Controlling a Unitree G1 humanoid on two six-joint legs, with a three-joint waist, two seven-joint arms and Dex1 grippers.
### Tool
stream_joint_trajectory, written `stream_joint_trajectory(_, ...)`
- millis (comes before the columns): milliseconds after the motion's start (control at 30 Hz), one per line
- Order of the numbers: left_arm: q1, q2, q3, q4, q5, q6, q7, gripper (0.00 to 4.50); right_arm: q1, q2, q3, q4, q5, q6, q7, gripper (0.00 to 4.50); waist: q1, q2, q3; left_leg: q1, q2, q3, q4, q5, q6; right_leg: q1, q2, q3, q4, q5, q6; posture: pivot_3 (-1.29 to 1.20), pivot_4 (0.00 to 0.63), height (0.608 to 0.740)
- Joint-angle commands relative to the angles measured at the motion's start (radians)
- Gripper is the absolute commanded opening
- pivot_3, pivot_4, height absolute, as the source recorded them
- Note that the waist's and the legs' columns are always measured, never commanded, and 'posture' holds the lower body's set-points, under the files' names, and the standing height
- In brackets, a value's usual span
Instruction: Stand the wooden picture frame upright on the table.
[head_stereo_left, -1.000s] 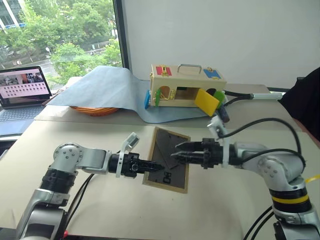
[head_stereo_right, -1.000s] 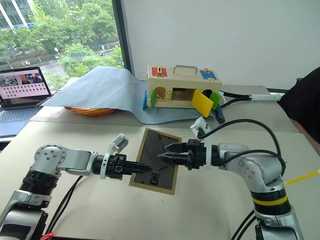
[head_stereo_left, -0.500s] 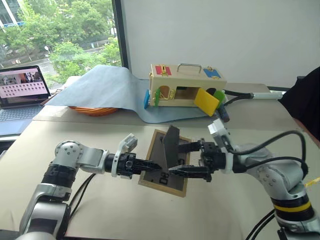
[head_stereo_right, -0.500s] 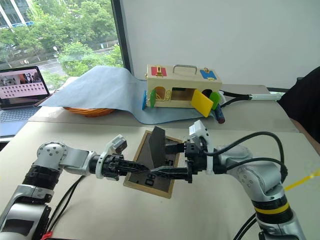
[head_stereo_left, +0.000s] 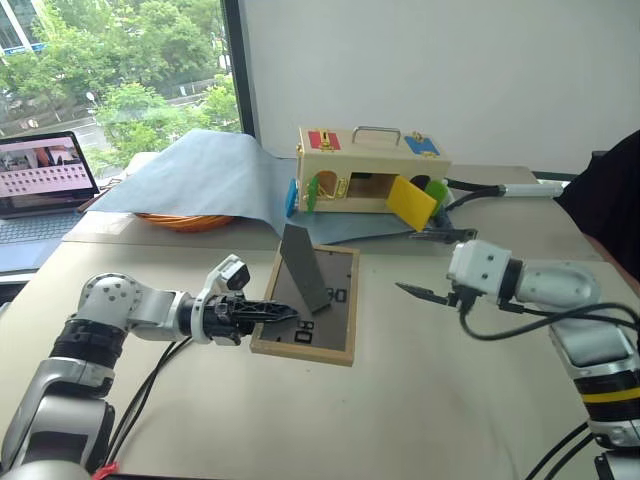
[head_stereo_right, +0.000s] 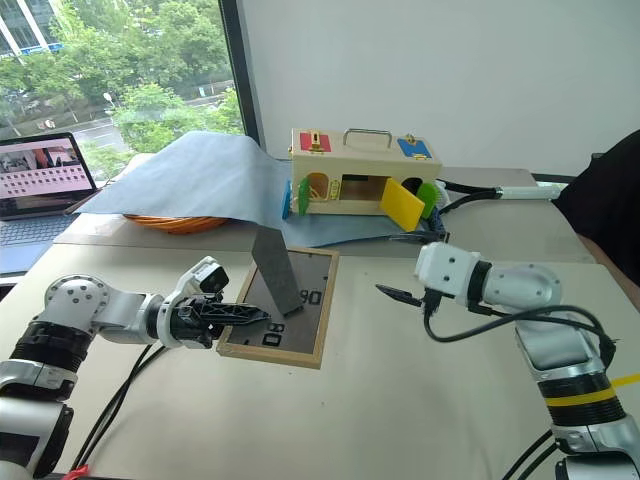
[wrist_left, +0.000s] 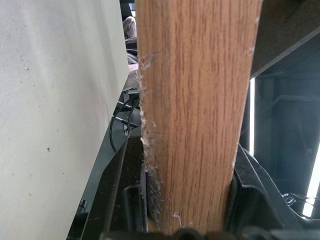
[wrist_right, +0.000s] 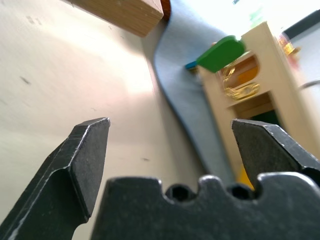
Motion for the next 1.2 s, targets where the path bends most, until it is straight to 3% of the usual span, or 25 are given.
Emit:
stream_joint_trajectory(33, -0.039, -0.01, 0.015, 0.004, 0.015, 0.002, -0.058, 1.19, -0.025, 0.044, 0.02, 0.0, -0.244, -0.263, -0.222, 4.48, 0.0, 0.0, 0.0, 0.0, 0.0, 0.0, 0.0, 0.0, 0.0, 0.0, 0.0, 0.0, 0.0, 0.0, -0.001, 0.0, 0.15, 0.667)
stream_joint_trajectory(200, -0.048, -0.032, 0.024, 0.011, 0.049, 0.002, -0.078, 1.19, -0.034, 0.121, 0.058, -0.009, -0.378, -0.341, -0.358, 4.48, 0.003, 0.001, 0.0, 0.0, 0.0, 0.0, 0.001, 0.001, -0.002, 0.001, 0.0, 0.0, 0.001, 0.0, -0.001, 0.0, 0.15, 0.667)
stream_joint_trajectory(333, -0.051, -0.038, 0.03, 0.019, 0.069, 0.002, -0.09, 1.19, -0.061, 0.151, 0.076, 0.005, -0.37, -0.343, -0.383, 4.48, 0.004, 0.0, 0.0, 0.0, 0.0, 0.0, 0.002, 0.002, -0.003, 0.001, 0.0, 0.0, 0.003, 0.001, -0.001, 0.0, 0.15, 0.667)
stream_joint_trajectory(367, -0.051, -0.038, 0.03, 0.02, 0.069, 0.002, -0.093, 1.19, -0.064, 0.153, 0.081, 0.01, -0.362, -0.344, -0.38, 3.99, 0.005, 0.0, 0.0, 0.0, 0.0, -0.001, 0.002, 0.002, -0.003, 0.001, 0.0, -0.001, 0.003, 0.001, -0.001, 0.0, 0.15, 0.667)
stream_joint_trajectory(433, -0.045, -0.04, 0.041, 0.003, 0.09, 0.002, -0.097, 1.19, -0.066, 0.154, 0.087, 0.016, -0.352, -0.347, -0.379, 3.54, 0.006, 0.0, 0.0, 0.0, 0.0, -0.001, 0.002, 0.002, -0.003, 0.002, 0.0, -0.001, 0.003, 0.001, -0.001, 0.0, 0.15, 0.667)
stream_joint_trajectory(600, -0.002, -0.061, 0.115, -0.097, 0.182, 0.0, -0.119, 1.19, -0.07, 0.151, 0.095, 0.027, -0.351, -0.358, -0.391, 1.72, 0.005, 0.0, 0.001, 0.0, 0.0, -0.001, 0.002, 0.002, -0.003, 0.002, 0.0, -0.001, 0.004, 0.001, -0.001, 0.0, 0.15, 0.667)
stream_joint_trajectory(733, 0.029, -0.072, 0.152, -0.158, 0.228, -0.02, -0.151, 1.19, -0.066, 0.15, 0.097, 0.033, -0.352, -0.366, -0.394, 1.47, 0.004, 0.0, 0.001, 0.0, 0.0, -0.001, 0.002, 0.002, -0.004, 0.002, 0.0, -0.002, 0.005, 0.001, -0.002, 0.0, 0.15, 0.667)
stream_joint_trajectory(800, 0.042, -0.072, 0.168, -0.185, 0.258, -0.039, -0.17, 2.19, -0.064, 0.148, 0.097, 0.038, -0.345, -0.365, -0.392, 1.47, 0.004, 0.0, 0.001, 0.0, 0.0, -0.001, 0.002, 0.002, -0.004, 0.002, 0.0, -0.002, 0.005, 0.001, -0.002, 0.0, 0.15, 0.667)
stream_joint_trajectory(833, 0.059, -0.062, 0.18, -0.214, 0.282, -0.068, -0.188, 2.33, -0.061, 0.146, 0.093, 0.04, -0.337, -0.361, -0.391, 1.46, 0.004, -0.001, 0.001, 0.0, 0.0, -0.002, 0.002, 0.003, -0.004, 0.002, 0.0, -0.002, 0.006, 0.001, -0.002, 0.0, 0.15, 0.667)
stream_joint_trajectory(967, 0.138, -0.024, 0.317, -0.303, 0.429, -0.326, -0.203, 3.9, -0.053, 0.129, 0.074, 0.085, -0.298, -0.342, -0.383, 1.23, 0.0, -0.001, 0.002, 0.001, 0.0, -0.002, 0.003, 0.003, -0.004, 0.002, 0.0, -0.002, 0.008, 0.001, -0.002, 0.0, 0.15, 0.667)
stream_joint_trajectory(1033, 0.163, 0.015, 0.371, -0.309, 0.464, -0.397, -0.267, 4.47, -0.053, 0.121, 0.066, 0.121, -0.268, -0.333, -0.377, 1.23, 0.0, -0.002, 0.003, 0.002, 0.0, -0.002, 0.003, 0.003, -0.005, 0.001, 0.0, -0.002, 0.01, 0.001, -0.002, 0.0, 0.15, 0.667)
stream_joint_trajectory(1133, 0.221, 0.057, 0.443, -0.368, 0.491, -0.494, -0.37, 4.5, -0.057, 0.133, 0.062, 0.171, -0.168, -0.281, -0.338, 1.22, -0.001, -0.003, 0.004, 0.002, 0.0, -0.002, 0.004, 0.003, -0.005, 0.0, 0.0, -0.002, 0.014, 0.0, -0.004, 0.0, 0.15, 0.667)
stream_joint_trajectory(1200, 0.244, 0.082, 0.464, -0.389, 0.504, -0.506, -0.393, 4.5, -0.046, 0.181, 0.055, 0.17, 0.053, -0.1, -0.22, 1.22, -0.001, -0.004, 0.004, 0.002, 0.0, -0.001, 0.004, 0.003, -0.005, 0.0, 0.0, -0.002, 0.014, 0.0, -0.004, 0.0, 0.15, 0.667)
